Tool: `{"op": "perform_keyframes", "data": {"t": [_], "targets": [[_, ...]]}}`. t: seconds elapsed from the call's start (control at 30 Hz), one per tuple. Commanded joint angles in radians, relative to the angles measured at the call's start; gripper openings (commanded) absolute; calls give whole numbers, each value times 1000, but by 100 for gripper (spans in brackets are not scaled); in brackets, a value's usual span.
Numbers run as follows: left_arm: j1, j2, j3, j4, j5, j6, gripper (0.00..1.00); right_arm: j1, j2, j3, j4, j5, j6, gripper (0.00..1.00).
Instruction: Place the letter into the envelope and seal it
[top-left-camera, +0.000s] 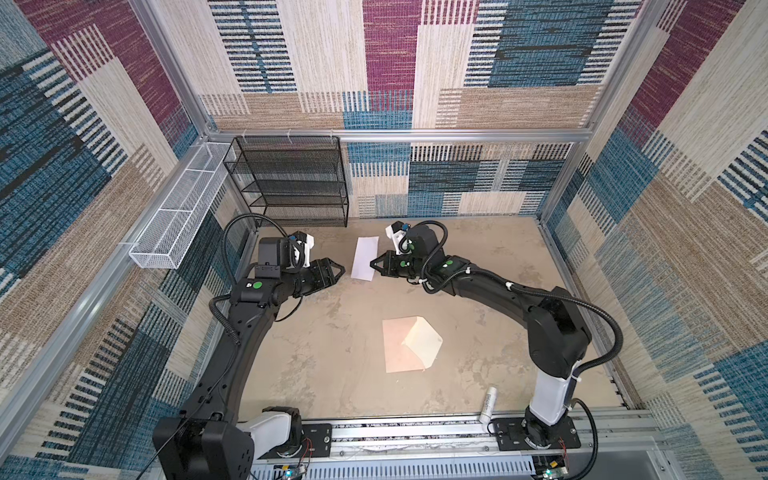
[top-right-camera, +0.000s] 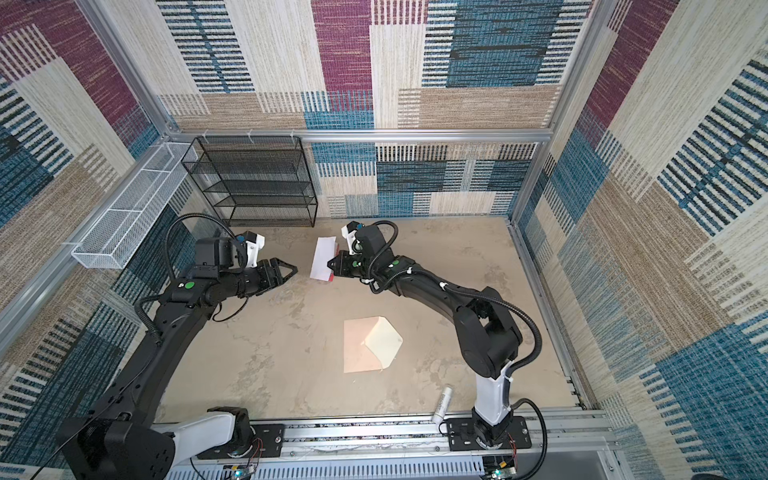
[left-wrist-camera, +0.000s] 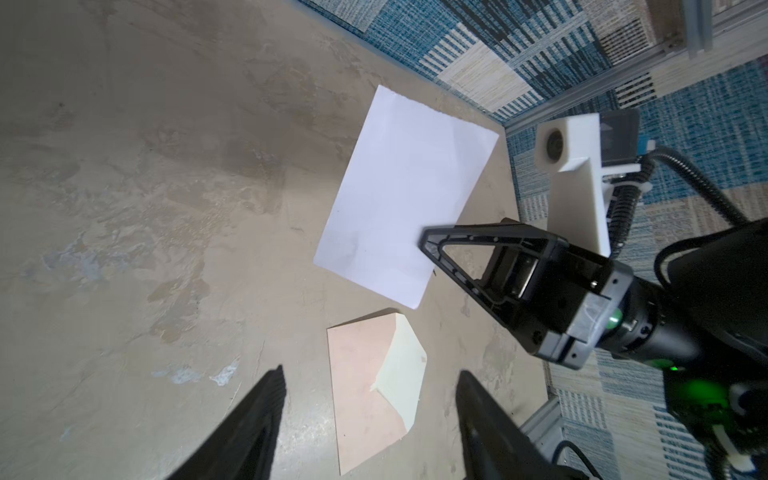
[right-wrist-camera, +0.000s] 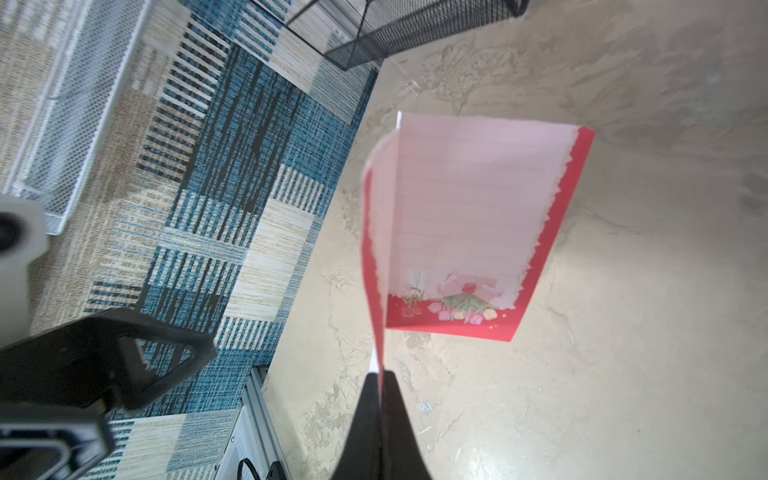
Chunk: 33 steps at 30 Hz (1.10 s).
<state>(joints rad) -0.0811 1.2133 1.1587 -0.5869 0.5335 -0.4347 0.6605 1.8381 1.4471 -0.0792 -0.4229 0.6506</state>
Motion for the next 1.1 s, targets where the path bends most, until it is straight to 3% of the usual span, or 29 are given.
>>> {"op": "perform_keyframes", "data": {"t": [0.0, 0.23, 0.5, 1.07], "targets": [[0, 22, 22, 96, 121, 11, 69, -40, -62, -16, -29, -96, -53, 2], [-7, 115, 34, 300, 260, -114, 70, -119, -166, -34, -106, -231, -100, 1], [-49, 202, 43, 493, 283, -234, 65, -178, -270, -138, -74, -335, -84, 2], [-205, 404, 199, 545, 307, -265, 63, -188, -403, -310, 68, -396, 7, 2]]}}
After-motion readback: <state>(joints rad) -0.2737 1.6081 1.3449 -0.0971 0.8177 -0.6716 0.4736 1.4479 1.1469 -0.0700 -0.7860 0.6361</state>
